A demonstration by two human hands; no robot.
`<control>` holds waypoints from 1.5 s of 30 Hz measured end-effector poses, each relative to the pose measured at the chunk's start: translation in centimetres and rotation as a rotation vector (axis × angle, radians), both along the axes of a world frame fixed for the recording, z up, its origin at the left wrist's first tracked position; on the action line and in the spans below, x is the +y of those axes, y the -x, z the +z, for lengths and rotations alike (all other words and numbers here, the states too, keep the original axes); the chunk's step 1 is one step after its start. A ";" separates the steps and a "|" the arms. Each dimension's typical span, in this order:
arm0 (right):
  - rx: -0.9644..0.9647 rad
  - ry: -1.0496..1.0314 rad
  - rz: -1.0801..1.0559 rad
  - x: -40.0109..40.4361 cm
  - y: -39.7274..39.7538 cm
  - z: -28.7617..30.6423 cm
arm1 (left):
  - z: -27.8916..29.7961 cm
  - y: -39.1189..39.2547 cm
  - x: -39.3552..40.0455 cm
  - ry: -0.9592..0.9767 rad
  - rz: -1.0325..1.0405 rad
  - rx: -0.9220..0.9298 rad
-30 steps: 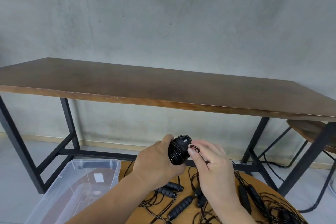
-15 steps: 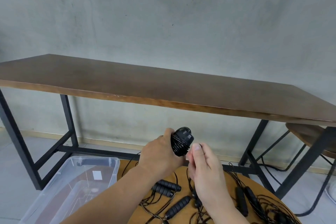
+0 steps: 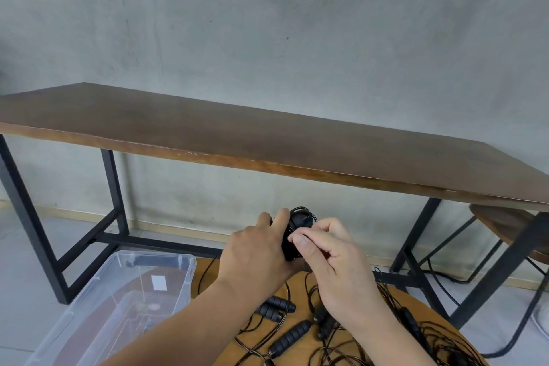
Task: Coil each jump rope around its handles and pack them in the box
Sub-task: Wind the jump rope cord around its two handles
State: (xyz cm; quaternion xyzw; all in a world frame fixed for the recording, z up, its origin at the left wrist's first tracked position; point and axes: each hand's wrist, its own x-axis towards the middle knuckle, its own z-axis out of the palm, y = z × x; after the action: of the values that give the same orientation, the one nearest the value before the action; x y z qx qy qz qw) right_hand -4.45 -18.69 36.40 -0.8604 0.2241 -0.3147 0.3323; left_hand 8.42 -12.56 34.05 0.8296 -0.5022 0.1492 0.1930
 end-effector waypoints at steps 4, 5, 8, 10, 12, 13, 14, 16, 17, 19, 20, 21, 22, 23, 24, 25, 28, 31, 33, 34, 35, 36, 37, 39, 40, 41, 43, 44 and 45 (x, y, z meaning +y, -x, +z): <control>-0.032 -0.141 -0.004 -0.7 0.5 0.9 | -0.3 -0.1 0.2 0.039 -0.013 0.005; -0.060 -0.168 -0.034 -0.9 0.6 1.1 | -0.4 -0.1 0.2 0.056 -0.019 -0.014; -0.114 -0.258 -0.117 -1.1 0.7 1.3 | -0.4 0.0 0.5 0.075 -0.039 -0.072; -0.160 -0.363 -0.178 -1.2 0.5 1.5 | -0.4 0.3 0.5 0.071 -0.053 -0.091; -0.195 -0.402 -0.238 -1.3 0.3 1.5 | -0.4 0.5 0.5 0.063 -0.064 -0.110; -0.203 -0.404 -0.259 -1.4 0.2 1.5 | -0.4 0.6 0.6 0.061 -0.062 -0.119; -0.207 -0.404 -0.274 -1.4 0.2 1.5 | -0.5 0.6 0.6 0.064 -0.059 -0.125; -0.212 -0.399 -0.292 -1.4 0.2 1.5 | -0.6 0.6 0.7 0.075 -0.054 -0.136; -0.210 -0.402 -0.296 -1.4 0.3 1.5 | -0.8 0.6 0.7 0.082 -0.050 -0.140; -0.190 -0.417 -0.287 -1.3 0.5 1.5 | -1.0 0.7 0.8 0.100 -0.045 -0.131; -0.173 -0.425 -0.278 -1.2 0.5 1.5 | -1.2 0.7 0.9 0.115 -0.049 -0.118; -0.147 -0.429 -0.268 -1.2 0.6 1.5 | -1.4 0.6 0.9 0.130 -0.058 -0.110; -0.115 -0.433 -0.257 -1.3 0.6 1.6 | -1.6 0.6 0.9 0.147 -0.072 -0.113; -0.082 -0.439 -0.247 -1.4 0.6 1.7 | -1.9 0.6 0.8 0.167 -0.087 -0.124; -0.053 -0.445 -0.241 -1.5 0.6 1.7 | -2.0 0.6 0.8 0.180 -0.100 -0.133; -0.029 -0.445 -0.238 -1.5 0.5 1.8 | -2.0 0.6 0.8 0.180 -0.107 -0.138; 0.008 -0.437 -0.233 -1.8 0.4 1.9 | -1.8 0.7 1.0 0.143 -0.118 -0.121; 0.042 -0.452 -0.220 -2.2 0.4 1.8 | -1.6 1.0 1.3 0.064 -0.126 -0.085; 0.056 -0.413 -0.239 -2.3 0.2 1.4 | -1.9 1.1 1.4 0.051 -0.129 -0.080; 0.060 -0.370 -0.259 -2.2 0.1 1.1 | -2.0 1.1 1.3 0.051 -0.130 -0.082; 0.061 -0.322 -0.277 -2.2 0.0 0.9 | -2.0 1.1 1.2 0.049 -0.132 -0.081; 0.064 -0.276 -0.285 -2.0 0.0 0.7 | -2.1 1.1 1.2 0.046 -0.132 -0.071; 0.063 -0.239 -0.285 -1.9 0.0 0.6 | -2.2 1.0 1.1 0.045 -0.131 -0.059; 0.054 -0.190 -0.271 -1.9 0.1 0.4 | -2.2 0.8 1.2 0.046 -0.137 -0.038; 0.055 -0.161 -0.264 -1.9 0.2 0.3 | -2.2 0.7 1.3 0.045 -0.144 -0.033; 0.053 -0.130 -0.260 -1.9 0.3 0.2 | -2.1 0.6 1.3 0.042 -0.149 -0.030; 0.040 -0.088 -0.260 -1.9 0.5 -0.1 | -1.9 0.6 1.5 0.046 -0.155 -0.025; 0.029 -0.074 -0.260 -1.8 0.5 -0.1 | -1.9 0.6 1.5 0.051 -0.154 -0.020; 0.017 -0.061 -0.262 -1.7 0.6 -0.2 | -1.9 0.5 1.5 0.055 -0.146 -0.018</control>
State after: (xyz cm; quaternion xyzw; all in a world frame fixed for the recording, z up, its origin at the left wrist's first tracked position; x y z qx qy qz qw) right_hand -5.04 -20.40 36.15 -0.8158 0.3471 -0.3412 0.3124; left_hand 7.88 -11.02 32.16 0.7839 -0.5586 0.1558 0.2217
